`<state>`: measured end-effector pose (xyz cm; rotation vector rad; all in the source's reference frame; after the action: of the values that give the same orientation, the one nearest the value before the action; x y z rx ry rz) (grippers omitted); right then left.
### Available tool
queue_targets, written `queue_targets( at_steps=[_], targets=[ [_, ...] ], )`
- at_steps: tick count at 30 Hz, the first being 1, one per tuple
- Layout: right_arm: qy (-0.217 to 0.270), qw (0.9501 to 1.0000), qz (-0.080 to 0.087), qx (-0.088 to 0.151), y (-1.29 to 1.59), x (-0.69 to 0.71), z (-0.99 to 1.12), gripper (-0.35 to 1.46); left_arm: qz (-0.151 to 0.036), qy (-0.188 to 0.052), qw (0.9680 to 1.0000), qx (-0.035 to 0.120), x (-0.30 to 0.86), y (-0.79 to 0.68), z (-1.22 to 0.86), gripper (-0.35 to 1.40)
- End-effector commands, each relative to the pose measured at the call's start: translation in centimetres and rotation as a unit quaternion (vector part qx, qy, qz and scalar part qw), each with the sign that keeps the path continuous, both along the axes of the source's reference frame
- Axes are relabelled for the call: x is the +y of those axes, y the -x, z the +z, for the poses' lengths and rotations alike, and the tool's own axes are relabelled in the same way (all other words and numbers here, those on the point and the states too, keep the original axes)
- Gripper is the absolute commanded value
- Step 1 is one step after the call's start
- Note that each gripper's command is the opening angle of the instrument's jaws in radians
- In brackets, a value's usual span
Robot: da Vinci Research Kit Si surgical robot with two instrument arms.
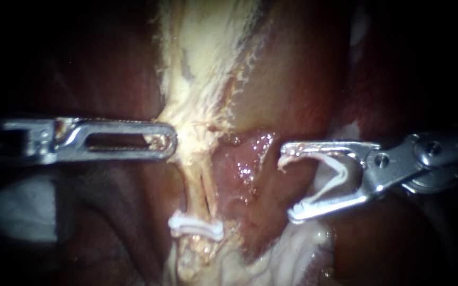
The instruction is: Clipping third clip left tube
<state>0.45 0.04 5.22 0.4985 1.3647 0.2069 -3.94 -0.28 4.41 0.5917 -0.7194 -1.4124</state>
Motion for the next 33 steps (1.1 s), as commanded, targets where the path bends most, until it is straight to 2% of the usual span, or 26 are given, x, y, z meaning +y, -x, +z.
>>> queue_targets(
  at_steps=[1,7,13,22,33],
  targets=[
    [-0.01,0.9999,-0.002,-0.001,-0.04,-0.03,0.01,0.6,0.0,0.0,1.0,0.0,0.0,0.0,-0.01,-0.35],
    [-0.054,0.9983,-0.016,-0.014,-0.3,-0.2,0.09,0.6,-0.001,0.0,1.0,0.001,-0.02,0.0,-0.05,-0.35],
    [-0.089,0.9958,-0.019,-0.013,-0.62,-0.33,0.22,0.6,-0.001,0.0,1.0,0.001,-0.03,-0.01,-0.05,-0.35],
    [-0.123,0.9922,-0.015,-0.018,-0.92,-0.37,0.5,0.6,-0.002,0.0,1.0,0.001,-0.05,0.0,-0.1,-0.35],
    [-0.134,0.9904,-0.017,-0.026,-1.1,-0.4,0.82,0.6,-0.002,-0.001,1.0,0.001,-0.05,-0.01,-0.14,-0.35]
  ],
)
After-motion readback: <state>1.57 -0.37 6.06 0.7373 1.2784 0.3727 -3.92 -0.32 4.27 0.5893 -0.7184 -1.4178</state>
